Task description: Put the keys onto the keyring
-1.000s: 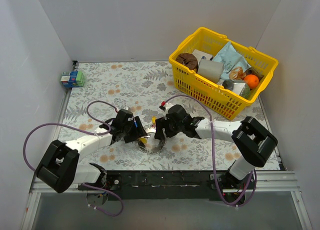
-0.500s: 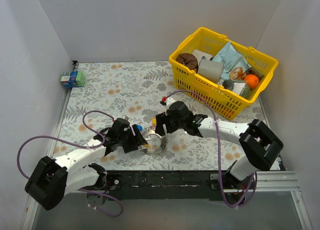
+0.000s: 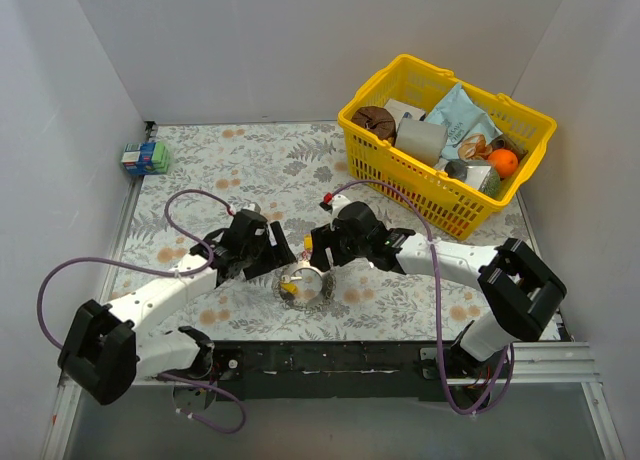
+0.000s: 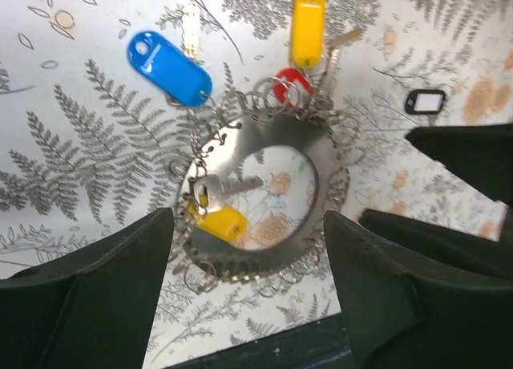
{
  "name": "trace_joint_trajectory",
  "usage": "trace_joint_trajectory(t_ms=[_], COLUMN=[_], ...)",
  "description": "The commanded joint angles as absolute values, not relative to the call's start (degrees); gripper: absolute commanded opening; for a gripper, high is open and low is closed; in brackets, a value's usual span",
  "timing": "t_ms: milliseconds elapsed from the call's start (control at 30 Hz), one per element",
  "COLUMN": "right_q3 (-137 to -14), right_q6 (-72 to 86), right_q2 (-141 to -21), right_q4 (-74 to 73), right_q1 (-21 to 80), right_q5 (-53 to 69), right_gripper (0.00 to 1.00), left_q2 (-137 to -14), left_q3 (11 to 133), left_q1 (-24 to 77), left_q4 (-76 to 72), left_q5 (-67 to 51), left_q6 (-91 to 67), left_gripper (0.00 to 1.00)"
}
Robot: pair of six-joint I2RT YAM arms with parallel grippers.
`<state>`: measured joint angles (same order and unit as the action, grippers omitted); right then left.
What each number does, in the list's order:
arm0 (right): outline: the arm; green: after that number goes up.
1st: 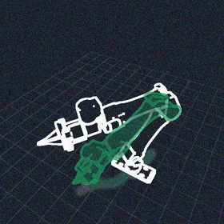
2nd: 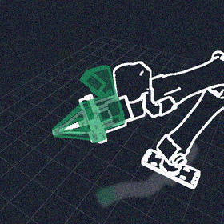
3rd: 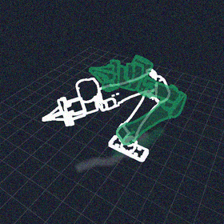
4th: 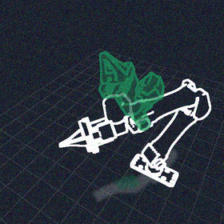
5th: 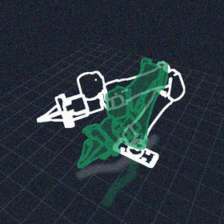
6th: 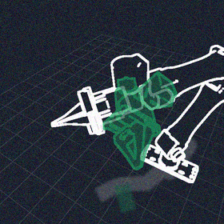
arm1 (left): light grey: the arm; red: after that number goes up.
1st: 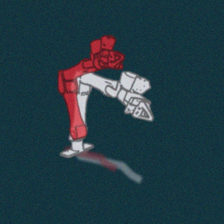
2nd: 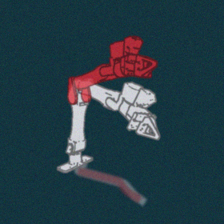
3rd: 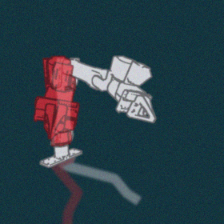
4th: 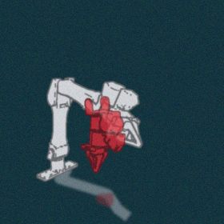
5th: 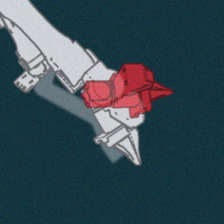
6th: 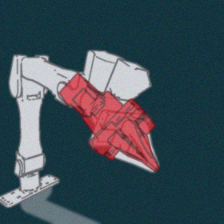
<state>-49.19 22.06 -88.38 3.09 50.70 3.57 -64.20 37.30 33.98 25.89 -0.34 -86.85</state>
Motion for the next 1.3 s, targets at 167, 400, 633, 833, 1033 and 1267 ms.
trace_joint_trajectory(t_ms=[167,400,633,833,1033,1267], right_q3=[-46.68,-43.68,-43.07,-42.98,-42.80,-43.59], right_q6=[21.44,21.27,20.92,21.09,21.18,21.62], right_q2=[-82.62,-80.25,-79.46,-79.10,-79.37,-80.33], right_q4=[4.48,4.83,5.10,5.54,5.71,6.24], right_q1=[50.54,50.54,50.45,50.45,50.45,50.45], right_q5=[0.62,1.05,2.63,3.34,3.60,5.00], right_gripper=[0.79,0.79,0.80,0.80,0.80,0.80], left_q2=[-78.64,-82.70,-82.09,-79.55,-75.68,-70.75], left_q3=[42.10,42.19,36.74,34.28,32.35,30.50], left_q1=[34.19,34.19,34.28,35.86,37.61,39.64], left_q4=[29.09,26.37,22.42,20.83,20.74,20.39], left_q5=[2.81,-1.83,-5.62,-7.73,-8.35,-9.66], left_q6=[-81.30,-81.56,-85.08,-87.62,-89.82,-92.37], left_gripper=[0.76,0.73,0.70,0.67,0.66,0.65])
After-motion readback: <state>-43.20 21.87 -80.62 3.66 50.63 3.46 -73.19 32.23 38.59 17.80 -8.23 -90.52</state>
